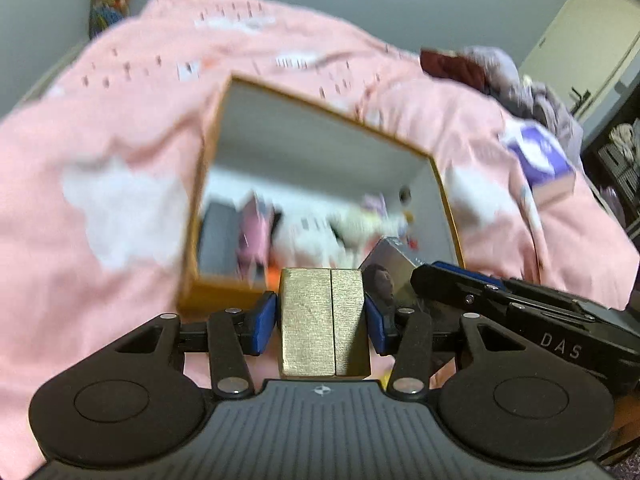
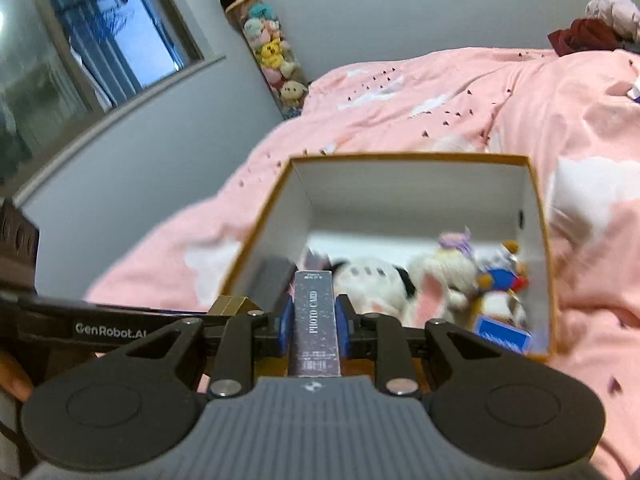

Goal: Organize objects
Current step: 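Carry the gold box and PHOTO CARD box into the shoebox with both tools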

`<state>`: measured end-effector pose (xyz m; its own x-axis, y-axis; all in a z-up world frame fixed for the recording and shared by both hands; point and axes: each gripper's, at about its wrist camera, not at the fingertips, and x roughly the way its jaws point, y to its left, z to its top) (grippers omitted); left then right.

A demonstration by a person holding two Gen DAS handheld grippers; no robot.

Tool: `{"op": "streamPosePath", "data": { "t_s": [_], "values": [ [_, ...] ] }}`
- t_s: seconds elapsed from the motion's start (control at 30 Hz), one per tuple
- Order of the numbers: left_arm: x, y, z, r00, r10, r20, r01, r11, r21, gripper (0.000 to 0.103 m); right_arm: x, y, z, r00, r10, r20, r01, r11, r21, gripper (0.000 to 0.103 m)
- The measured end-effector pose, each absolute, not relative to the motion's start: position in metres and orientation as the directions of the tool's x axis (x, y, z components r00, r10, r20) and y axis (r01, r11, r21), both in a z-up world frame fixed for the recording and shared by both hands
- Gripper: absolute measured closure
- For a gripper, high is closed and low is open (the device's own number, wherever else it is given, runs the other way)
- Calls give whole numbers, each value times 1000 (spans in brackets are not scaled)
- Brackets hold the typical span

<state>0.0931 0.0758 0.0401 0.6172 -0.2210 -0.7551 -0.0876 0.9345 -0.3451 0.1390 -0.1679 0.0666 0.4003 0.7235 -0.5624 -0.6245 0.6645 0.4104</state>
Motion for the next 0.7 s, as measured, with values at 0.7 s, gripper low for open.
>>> {"op": "streamPosePath", "data": {
  "t_s": [0.7],
  "values": [
    [218, 114, 41, 696, -45, -717, -129, 974, -187, 52, 272, -70, 38, 449, 702, -552, -420, 712, 564, 79]
  ]
}}
